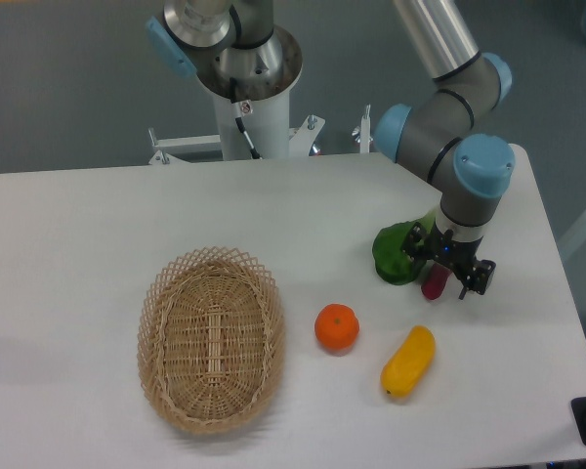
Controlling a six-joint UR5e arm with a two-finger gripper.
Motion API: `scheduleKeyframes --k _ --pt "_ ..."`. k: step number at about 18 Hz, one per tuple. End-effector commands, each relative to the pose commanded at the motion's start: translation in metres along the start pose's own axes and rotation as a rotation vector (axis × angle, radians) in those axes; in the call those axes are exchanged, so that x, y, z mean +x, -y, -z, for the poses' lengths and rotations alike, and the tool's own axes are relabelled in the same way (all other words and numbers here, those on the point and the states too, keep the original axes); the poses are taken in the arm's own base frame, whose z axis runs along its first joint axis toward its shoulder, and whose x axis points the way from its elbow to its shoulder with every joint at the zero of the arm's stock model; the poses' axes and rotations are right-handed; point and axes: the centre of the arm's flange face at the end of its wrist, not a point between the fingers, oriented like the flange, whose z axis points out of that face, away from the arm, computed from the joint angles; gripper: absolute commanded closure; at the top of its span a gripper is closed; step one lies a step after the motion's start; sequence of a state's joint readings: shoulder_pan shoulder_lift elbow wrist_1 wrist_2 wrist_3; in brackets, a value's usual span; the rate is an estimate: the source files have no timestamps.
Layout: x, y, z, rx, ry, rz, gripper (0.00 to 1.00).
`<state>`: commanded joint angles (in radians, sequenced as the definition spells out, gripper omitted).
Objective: Pick up the sweet potato from the table
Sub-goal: 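Close the gripper around the purple sweet potato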
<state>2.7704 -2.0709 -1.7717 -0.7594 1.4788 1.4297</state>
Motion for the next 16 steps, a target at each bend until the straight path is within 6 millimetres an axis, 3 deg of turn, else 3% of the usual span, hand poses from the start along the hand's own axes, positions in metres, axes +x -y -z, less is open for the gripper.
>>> scheduleKeyframes --k 4,6,8,14,16 --pt "-0.0010 -0.0003 -0.0026 -0.001 0.002 0.000 0.00" --pt "-0.0049 0.0007 0.0004 0.001 0.011 -0.009 0.11" --pt "-0.0049 -0.0008 -0.0060 -0.009 0.003 -0.006 0.13" --pt "-0.0049 0.0002 -0.0051 -0.046 0.010 -0.022 0.49" --pt "-0.0055 0.0004 -0.0046 -0.046 0.012 -0.022 0.52"
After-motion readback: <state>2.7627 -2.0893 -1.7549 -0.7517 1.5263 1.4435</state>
